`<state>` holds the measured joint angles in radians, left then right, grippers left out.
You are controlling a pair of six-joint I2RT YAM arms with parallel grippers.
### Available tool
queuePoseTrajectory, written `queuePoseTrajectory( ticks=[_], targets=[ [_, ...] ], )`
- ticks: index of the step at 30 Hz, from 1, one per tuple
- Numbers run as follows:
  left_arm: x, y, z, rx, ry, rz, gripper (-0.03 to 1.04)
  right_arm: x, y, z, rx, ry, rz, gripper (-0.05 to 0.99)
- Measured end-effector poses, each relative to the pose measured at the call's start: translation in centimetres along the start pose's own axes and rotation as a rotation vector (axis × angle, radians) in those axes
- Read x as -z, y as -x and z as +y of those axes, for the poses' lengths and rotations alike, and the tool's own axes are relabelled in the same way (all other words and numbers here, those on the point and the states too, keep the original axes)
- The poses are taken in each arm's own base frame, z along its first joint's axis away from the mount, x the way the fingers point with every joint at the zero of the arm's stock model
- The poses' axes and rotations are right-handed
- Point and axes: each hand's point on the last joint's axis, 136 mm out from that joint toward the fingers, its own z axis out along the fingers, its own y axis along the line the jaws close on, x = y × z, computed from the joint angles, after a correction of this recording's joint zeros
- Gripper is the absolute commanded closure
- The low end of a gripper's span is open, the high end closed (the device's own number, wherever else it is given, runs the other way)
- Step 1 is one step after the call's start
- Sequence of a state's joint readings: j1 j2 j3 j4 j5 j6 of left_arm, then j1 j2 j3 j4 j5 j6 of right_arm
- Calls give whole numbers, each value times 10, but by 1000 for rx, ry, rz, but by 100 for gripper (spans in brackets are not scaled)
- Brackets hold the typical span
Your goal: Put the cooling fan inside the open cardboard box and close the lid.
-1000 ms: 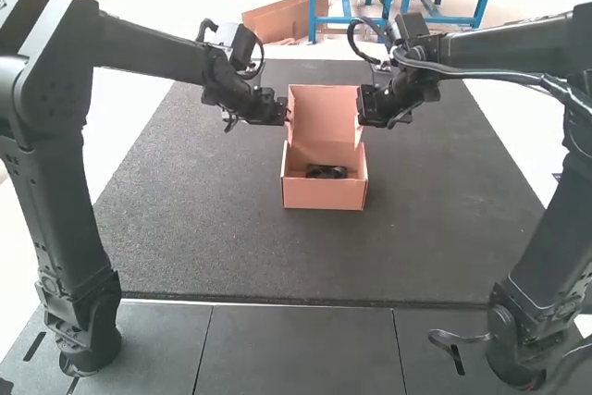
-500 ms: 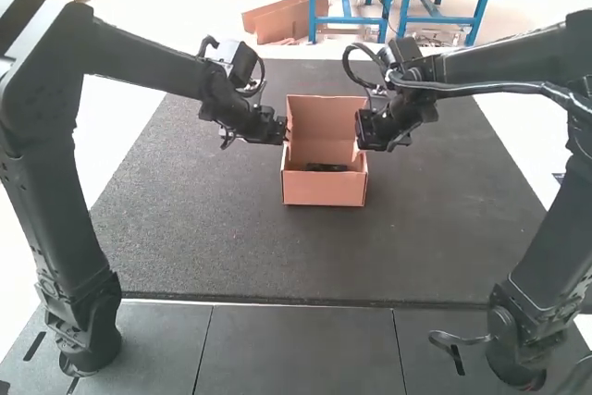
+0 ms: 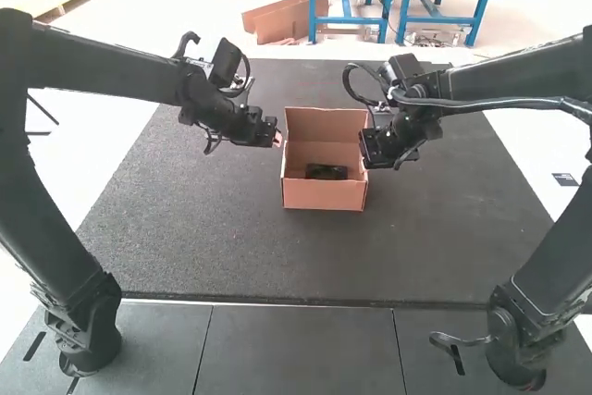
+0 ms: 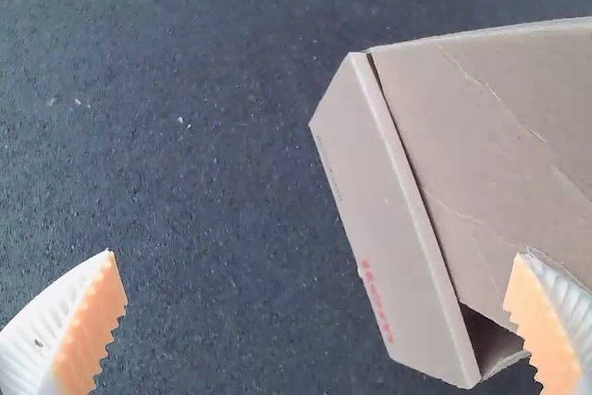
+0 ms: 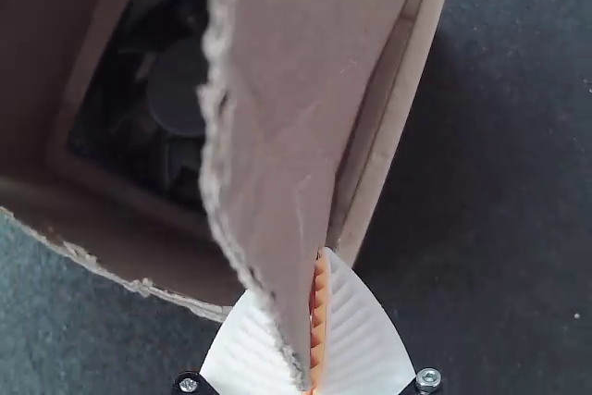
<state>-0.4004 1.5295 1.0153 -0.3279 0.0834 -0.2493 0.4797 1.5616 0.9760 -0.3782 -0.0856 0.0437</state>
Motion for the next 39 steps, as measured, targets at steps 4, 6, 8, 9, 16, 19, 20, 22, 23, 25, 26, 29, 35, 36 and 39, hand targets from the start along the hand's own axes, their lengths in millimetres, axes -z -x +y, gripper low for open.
queuePoseTrajectory(
  ticks=[4, 6, 8, 9, 16, 19, 20, 22, 23, 25, 26, 29, 35, 36, 39],
  targets=[
    [5, -4, 0, -3, -2, -5, 4, -4, -6, -2, 16, -11, 4, 94],
    [8, -4, 0, -4, -3, -11, 4, -6, -7, -3, 25, -16, 2, 92],
    [12, 0, -1, -9, -5, -27, 4, -5, -6, -3, 34, -20, -5, 71],
    [14, 2, -2, -13, -7, -37, 4, -5, -6, -2, 38, -19, -5, 61],
    [24, 20, 2, -39, 27, -111, 4, -5, -7, -1, 41, -24, 1, 2],
    [26, 28, 8, -43, 69, -142, 4, -2, -7, -1, 38, -25, 12, 2],
    [28, 34, 10, -45, 85, -160, 4, 0, -6, -1, 38, -25, 13, 2],
    [36, 54, 13, -46, 116, -217, 4, 5, -4, 1, 37, -19, 5, 2],
    [41, 65, 14, -45, 132, -250, 4, 8, -3, 2, 37, -14, -4, 2],
    [51, 88, 17, -42, 163, -310, 4, 19, 4, 5, 40, -1, -38, 2],
    [55, 98, 17, -41, 175, -336, 4, 25, 7, 7, 42, 6, -57, 2],
    [57, 120, 19, -39, 203, -375, 4, 44, 17, 12, 40, 29, -117, 2],
    [34, 130, 22, -54, 231, -347, 4, 90, 63, -20, -62, -12, -349, 2],
    [30, 130, 20, -57, 231, -340, 4, 99, 71, -33, -86, -43, -392, 2],
    [18, 129, 9, -79, 219, -319, 4, 118, 82, -70, -147, -141, -473, 2]
  ],
)
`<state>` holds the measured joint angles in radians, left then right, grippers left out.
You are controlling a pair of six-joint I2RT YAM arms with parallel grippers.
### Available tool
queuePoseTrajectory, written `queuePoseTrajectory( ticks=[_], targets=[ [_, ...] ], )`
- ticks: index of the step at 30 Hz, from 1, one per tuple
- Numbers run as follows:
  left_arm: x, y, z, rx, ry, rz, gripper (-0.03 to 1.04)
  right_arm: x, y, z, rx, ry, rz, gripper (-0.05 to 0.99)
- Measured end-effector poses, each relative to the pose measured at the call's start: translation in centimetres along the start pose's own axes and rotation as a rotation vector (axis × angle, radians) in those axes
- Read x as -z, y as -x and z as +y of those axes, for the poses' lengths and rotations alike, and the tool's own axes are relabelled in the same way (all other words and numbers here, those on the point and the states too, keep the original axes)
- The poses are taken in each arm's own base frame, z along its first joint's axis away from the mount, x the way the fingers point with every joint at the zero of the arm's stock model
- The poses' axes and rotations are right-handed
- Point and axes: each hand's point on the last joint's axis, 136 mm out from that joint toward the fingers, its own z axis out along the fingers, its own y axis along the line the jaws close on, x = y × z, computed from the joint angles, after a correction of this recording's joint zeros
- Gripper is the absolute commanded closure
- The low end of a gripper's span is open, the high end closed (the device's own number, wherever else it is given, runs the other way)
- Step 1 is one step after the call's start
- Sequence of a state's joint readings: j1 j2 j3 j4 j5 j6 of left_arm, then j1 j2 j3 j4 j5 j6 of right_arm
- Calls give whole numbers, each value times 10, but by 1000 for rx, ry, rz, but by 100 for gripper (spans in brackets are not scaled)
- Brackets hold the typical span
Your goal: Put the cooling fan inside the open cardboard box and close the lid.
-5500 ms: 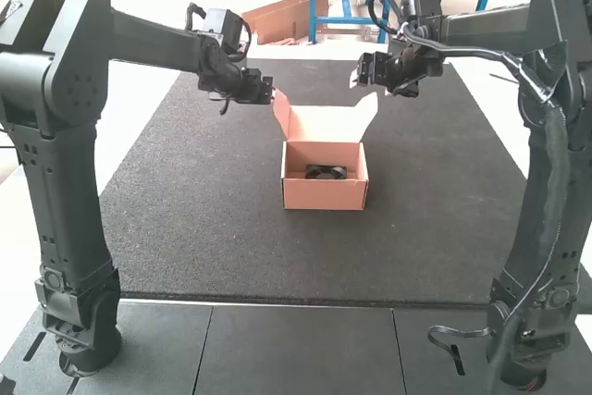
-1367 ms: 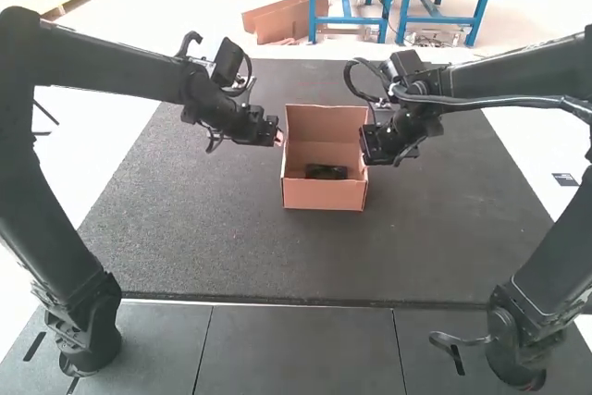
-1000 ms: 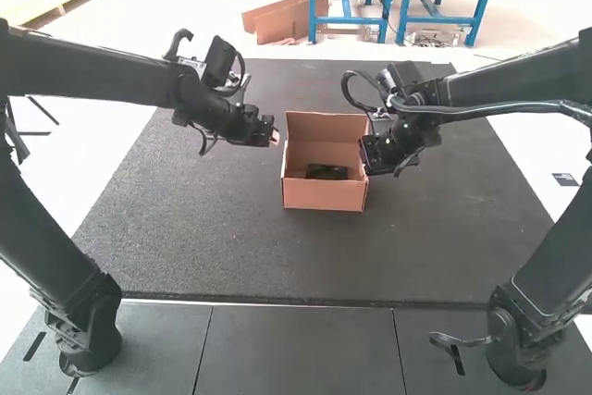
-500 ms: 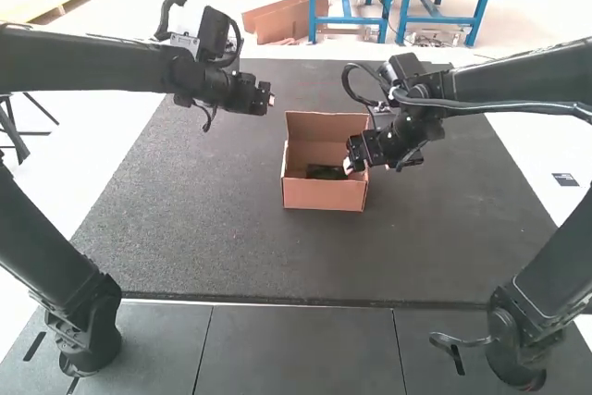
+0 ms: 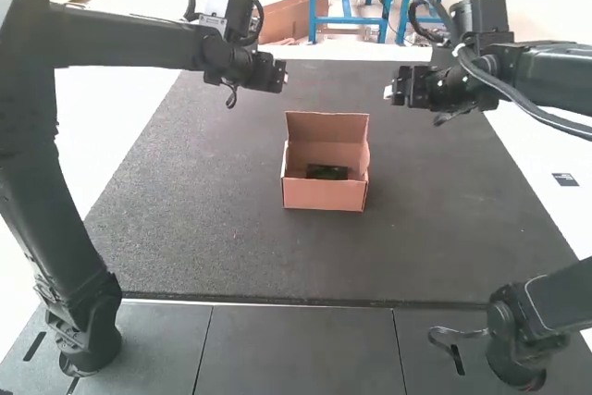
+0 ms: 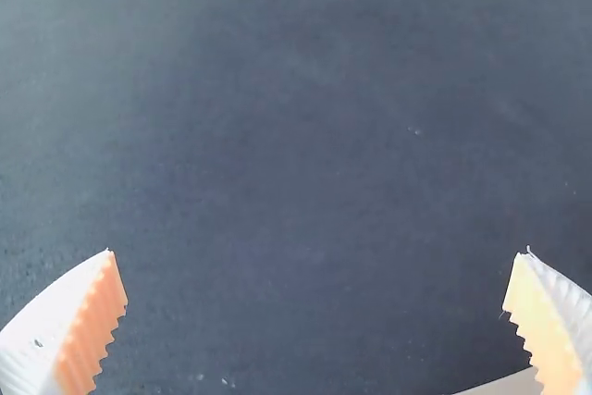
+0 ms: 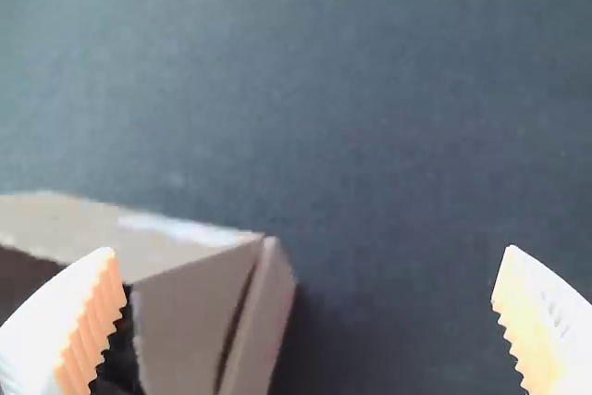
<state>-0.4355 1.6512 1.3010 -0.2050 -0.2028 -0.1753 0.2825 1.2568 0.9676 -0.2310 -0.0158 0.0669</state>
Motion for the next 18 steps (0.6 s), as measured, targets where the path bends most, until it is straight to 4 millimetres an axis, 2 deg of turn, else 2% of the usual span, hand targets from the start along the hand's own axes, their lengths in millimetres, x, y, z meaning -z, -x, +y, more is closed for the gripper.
queuePoseTrajectory(
  ticks=[2, 5, 12, 18],
  targets=[
    [-3, 0, -12, -16, -19, 3, 4, 1, 3, -18, -18, -54, -10, 2],
    [-4, -1, -26, -32, -42, 14, 4, 1, -3, -32, -22, -97, 15, 2],
    [-9, -18, -32, -53, -56, 79, 4, 1, -29, -33, -22, -93, 128, 2],
    [-14, -35, -33, -65, -59, 137, 4, 8, -28, -34, -35, -78, 164, 2]
  ],
)
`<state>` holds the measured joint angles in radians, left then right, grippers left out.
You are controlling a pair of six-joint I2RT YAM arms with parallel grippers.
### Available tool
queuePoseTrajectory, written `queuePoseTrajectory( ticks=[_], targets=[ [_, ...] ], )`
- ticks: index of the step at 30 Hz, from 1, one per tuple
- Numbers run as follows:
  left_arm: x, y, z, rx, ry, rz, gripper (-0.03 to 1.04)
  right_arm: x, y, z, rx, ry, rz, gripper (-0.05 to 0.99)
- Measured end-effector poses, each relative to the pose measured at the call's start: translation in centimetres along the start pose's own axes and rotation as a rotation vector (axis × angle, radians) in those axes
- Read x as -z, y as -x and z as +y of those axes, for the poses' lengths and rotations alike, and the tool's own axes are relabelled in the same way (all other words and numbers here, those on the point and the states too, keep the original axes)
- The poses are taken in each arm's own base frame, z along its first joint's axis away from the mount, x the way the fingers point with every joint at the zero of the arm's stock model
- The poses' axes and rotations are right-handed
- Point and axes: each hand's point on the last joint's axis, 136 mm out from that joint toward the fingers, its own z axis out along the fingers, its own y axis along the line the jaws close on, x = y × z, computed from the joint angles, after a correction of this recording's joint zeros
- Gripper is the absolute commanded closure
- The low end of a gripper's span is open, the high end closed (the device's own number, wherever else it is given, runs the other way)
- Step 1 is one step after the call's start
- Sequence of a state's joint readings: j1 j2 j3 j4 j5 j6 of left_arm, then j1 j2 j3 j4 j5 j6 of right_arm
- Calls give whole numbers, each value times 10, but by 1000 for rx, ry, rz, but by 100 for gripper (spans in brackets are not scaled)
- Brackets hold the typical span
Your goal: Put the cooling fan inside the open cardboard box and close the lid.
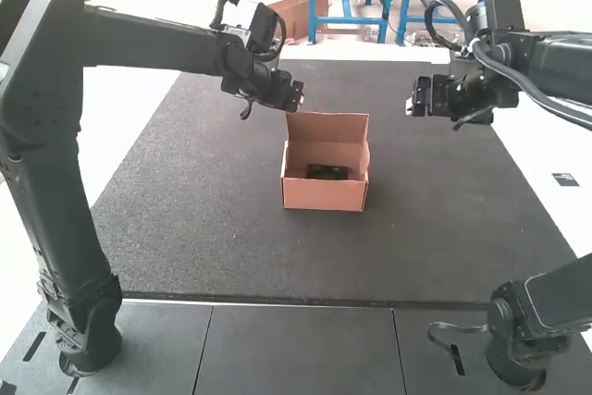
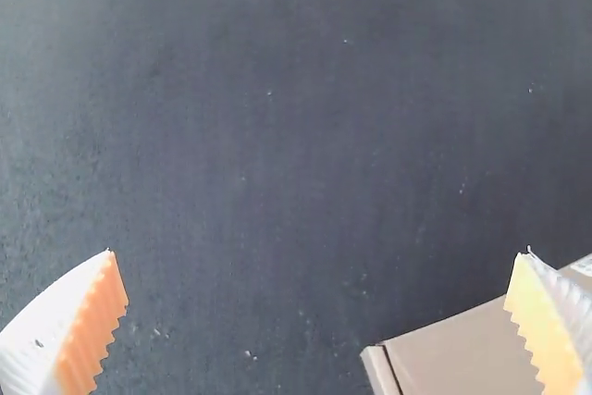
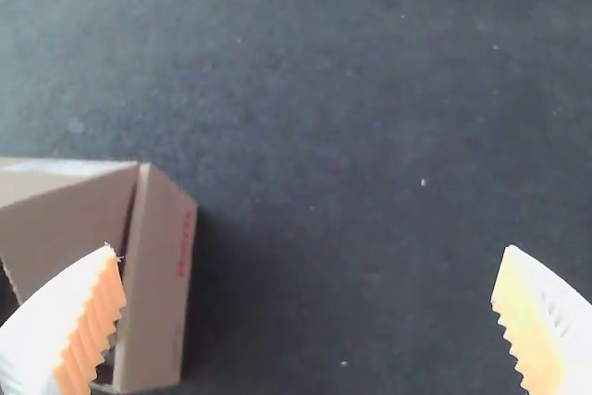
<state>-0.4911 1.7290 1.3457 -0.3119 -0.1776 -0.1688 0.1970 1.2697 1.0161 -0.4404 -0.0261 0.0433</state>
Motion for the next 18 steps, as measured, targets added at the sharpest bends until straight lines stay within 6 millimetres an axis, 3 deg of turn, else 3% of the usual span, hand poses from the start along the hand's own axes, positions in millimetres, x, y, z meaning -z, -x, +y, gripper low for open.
queuePoseTrajectory(
  ticks=[6, 18],
  targets=[
    [-2, -10, -3, -7, -14, 40, 4, 1, -15, 3, -4, 30, 67, 2],
    [-1, -24, -6, -16, -39, 98, 4, 0, -20, 11, -6, 77, 88, 2]
  ],
)
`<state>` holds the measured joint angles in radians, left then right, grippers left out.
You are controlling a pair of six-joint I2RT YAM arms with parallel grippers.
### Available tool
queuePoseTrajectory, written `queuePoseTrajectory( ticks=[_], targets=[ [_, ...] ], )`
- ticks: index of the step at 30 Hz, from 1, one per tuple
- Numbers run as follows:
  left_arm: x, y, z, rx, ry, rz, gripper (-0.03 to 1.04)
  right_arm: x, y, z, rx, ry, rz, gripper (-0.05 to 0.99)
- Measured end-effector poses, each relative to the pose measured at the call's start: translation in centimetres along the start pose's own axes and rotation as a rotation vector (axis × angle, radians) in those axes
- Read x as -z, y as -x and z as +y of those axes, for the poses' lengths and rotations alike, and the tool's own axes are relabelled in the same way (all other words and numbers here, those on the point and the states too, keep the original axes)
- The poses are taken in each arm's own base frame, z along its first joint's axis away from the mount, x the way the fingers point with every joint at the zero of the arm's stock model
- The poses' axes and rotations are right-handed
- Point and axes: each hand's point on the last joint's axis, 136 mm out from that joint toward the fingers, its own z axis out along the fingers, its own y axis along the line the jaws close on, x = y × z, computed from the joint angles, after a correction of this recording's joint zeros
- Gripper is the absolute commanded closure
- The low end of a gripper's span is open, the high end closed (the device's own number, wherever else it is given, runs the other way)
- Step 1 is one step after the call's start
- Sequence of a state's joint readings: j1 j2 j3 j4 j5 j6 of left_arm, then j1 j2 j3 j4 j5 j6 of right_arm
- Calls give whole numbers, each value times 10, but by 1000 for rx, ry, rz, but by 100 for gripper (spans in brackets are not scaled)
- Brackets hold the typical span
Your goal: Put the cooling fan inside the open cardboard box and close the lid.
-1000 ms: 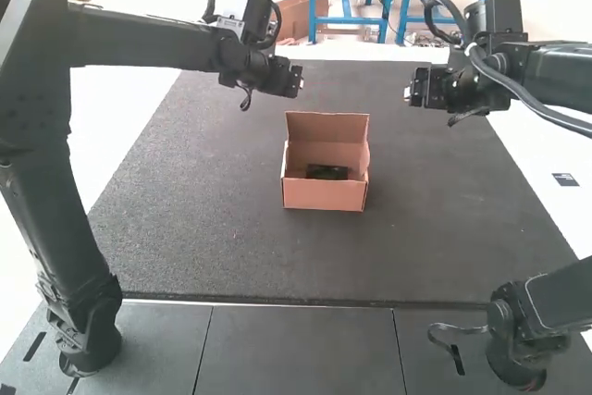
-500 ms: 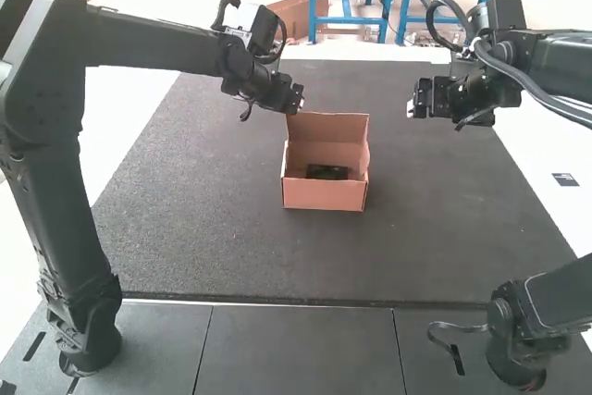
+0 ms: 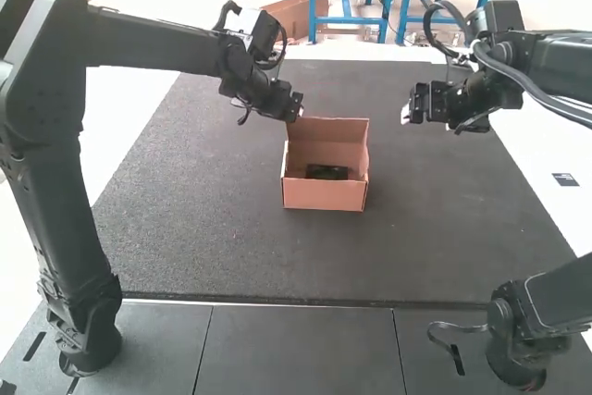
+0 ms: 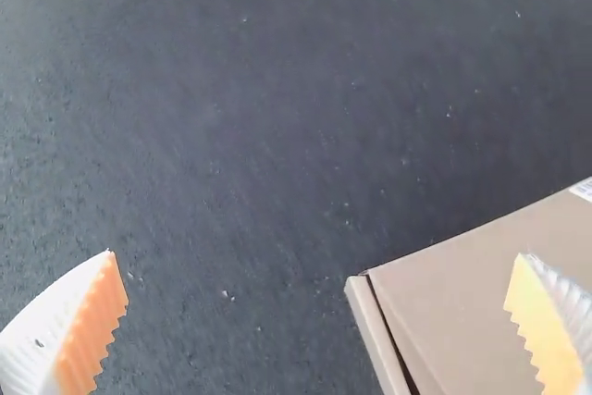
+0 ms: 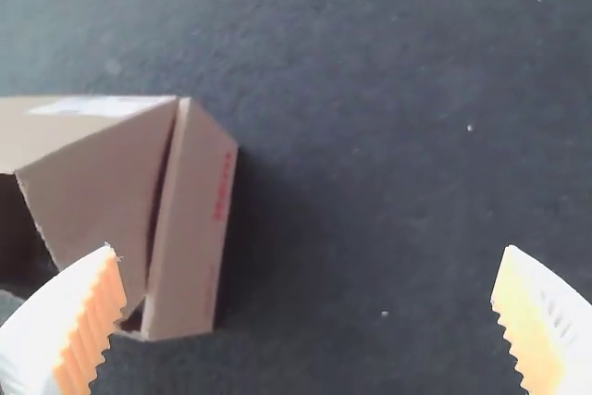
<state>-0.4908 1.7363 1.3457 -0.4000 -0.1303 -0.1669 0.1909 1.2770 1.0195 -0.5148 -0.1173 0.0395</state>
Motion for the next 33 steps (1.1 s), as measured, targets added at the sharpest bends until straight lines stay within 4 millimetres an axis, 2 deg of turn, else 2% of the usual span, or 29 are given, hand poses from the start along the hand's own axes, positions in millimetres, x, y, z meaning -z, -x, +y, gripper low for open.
queuePoseTrajectory(
  ticks=[7, 18, 28, 33],
  targets=[
    [-5, -18, -3, -25, -15, 71, 4, -12, -7, -1, -4, 3, 40, 2],
    [-41, -60, -9, -39, -41, 148, 4, -13, -6, -1, -4, 1, 39, 2],
    [-49, -53, -11, -42, -45, 107, 4, -13, -6, -4, -1, -17, 36, 2],
    [-47, -48, -9, -39, -43, 107, 4, -13, -3, -8, -7, -26, 26, 2]
  ],
)
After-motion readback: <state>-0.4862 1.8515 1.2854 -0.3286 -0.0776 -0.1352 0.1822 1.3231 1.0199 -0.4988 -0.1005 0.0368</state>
